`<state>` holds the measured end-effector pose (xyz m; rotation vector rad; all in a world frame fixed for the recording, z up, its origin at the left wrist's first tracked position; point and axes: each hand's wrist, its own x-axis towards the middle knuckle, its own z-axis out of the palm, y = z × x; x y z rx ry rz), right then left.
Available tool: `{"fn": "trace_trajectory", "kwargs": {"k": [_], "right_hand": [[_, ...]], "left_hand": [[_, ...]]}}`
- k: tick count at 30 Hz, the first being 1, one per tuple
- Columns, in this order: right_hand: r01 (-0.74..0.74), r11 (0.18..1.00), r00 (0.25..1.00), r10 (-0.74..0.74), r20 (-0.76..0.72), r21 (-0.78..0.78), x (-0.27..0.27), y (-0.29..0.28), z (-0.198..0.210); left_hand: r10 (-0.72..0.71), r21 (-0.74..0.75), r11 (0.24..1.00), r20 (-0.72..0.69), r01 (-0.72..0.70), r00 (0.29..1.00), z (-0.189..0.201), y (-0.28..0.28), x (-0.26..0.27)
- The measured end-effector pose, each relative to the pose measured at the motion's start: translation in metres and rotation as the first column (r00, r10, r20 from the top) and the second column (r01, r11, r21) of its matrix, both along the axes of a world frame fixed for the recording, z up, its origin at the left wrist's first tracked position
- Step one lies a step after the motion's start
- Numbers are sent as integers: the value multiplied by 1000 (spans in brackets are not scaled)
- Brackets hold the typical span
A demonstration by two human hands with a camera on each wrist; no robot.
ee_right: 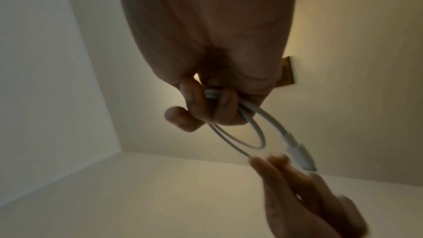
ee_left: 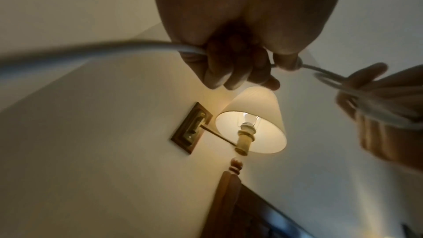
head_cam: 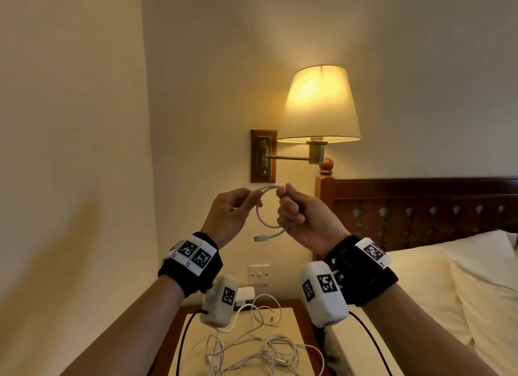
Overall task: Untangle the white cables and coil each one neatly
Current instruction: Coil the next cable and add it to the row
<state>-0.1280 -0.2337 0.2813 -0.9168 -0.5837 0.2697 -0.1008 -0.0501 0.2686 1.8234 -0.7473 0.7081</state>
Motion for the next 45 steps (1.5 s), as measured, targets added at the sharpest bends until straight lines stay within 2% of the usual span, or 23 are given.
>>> {"fn": "trace_trajectory", "kwargs": {"k": [5, 7, 10, 12, 13, 14, 15, 17, 19, 21, 25, 29, 31, 34, 36, 38, 41, 43, 45], "right_hand": [[73, 996, 997, -73, -2, 56, 1, -28, 12], [133, 987, 991, -132, -18, 90, 2, -39, 17], [197, 977, 980, -195, -40, 83, 2, -45, 20], [203, 976, 978, -200, -54, 74, 3, -45, 19], [203, 977, 978, -200, -51, 62, 3, -43, 17], [210, 977, 977, -209, -36, 35, 4, -42, 15], [234, 972, 972, -234, -8, -8, 4, -41, 12], [318, 941, 947, -310, 80, -115, 5, -36, 7], [387, 898, 919, -356, 172, -210, 3, -30, 3], [437, 851, 893, -370, 257, -291, 2, -24, -1], [487, 775, 858, -340, 384, -403, 2, -18, -4], [520, 709, 834, -300, 463, -477, 0, -17, -5], [482, 720, 852, -251, 460, -500, -1, -17, -7], [421, 752, 887, -227, 401, -507, -2, -14, -11], [375, 791, 913, -224, 342, -483, -2, -11, -14], [316, 836, 939, -207, 274, -448, -2, -10, -15], [216, 887, 971, -150, 188, -408, -4, -11, -14], [172, 898, 980, -113, 165, -405, -5, -13, -12], [140, 911, 986, -93, 137, -389, -6, -14, -10]], "left_hand": [[42, 76, 997, -102, -34, 994, -37, 36, 15], [51, 45, 998, -162, -44, 985, -58, 49, 19], [-29, -49, 999, -268, 17, 963, -80, 58, 16], [-21, -51, 999, -266, 8, 964, -84, 54, 13], [46, 18, 999, -239, -43, 970, -84, 52, 13], [135, 163, 981, -217, -101, 967, -80, 48, 10], [207, 354, 927, -213, -122, 955, -75, 41, 4], [269, 656, 752, -210, -69, 940, -61, 23, -13], [224, 763, 646, -224, 28, 948, -42, 5, -34], [147, 797, 601, -182, 58, 972, -25, -8, -49], [57, 753, 652, 61, -84, 997, -7, -12, -51], [66, 627, 727, 342, -280, 937, -6, -9, -41], [127, 543, 755, 429, -367, 894, -6, -8, -35], [217, 448, 774, 476, -448, 852, -7, -9, -26], [267, 401, 797, 436, -451, 859, -7, -11, -23], [284, 330, 864, 304, -380, 909, -7, -14, -20], [120, 275, 952, 60, -132, 991, -8, -15, -19], [12, 262, 965, -100, 15, 995, -8, -12, -18], [-103, 191, 970, -239, 150, 966, -6, -9, -20]]}}
